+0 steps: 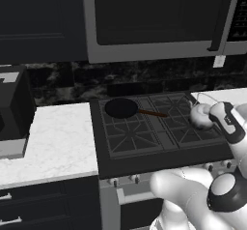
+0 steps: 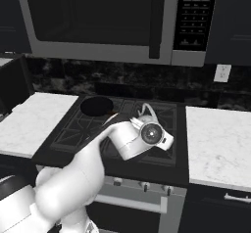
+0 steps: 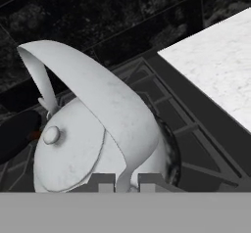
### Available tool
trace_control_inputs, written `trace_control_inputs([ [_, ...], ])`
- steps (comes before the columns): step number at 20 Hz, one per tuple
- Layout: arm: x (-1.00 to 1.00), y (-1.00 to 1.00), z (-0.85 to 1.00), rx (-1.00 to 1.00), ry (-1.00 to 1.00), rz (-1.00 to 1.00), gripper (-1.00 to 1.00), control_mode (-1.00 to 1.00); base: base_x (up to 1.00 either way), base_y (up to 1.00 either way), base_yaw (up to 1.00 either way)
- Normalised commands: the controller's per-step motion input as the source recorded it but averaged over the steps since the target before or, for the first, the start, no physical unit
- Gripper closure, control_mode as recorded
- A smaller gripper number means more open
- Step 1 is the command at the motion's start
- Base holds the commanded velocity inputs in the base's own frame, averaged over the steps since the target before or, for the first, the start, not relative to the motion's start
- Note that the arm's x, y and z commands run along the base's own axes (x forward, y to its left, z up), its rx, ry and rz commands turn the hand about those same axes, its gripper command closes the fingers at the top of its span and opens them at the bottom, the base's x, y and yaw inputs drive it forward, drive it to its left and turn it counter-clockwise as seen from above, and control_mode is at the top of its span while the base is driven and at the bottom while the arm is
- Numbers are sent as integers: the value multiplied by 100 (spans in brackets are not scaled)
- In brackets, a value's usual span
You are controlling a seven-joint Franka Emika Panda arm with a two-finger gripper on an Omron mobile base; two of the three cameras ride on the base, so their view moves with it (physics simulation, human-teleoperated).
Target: Pick the kettle from the counter and place it on a stove burner. Then turn the burner on.
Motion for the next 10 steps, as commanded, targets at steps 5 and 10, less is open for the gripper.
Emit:
trace_control_inputs([
  [5,20,3,0,0,1,0,100,-100,0,0,0],
  [10,24,4,-8,0,0,1,100,-100,0,0,0],
])
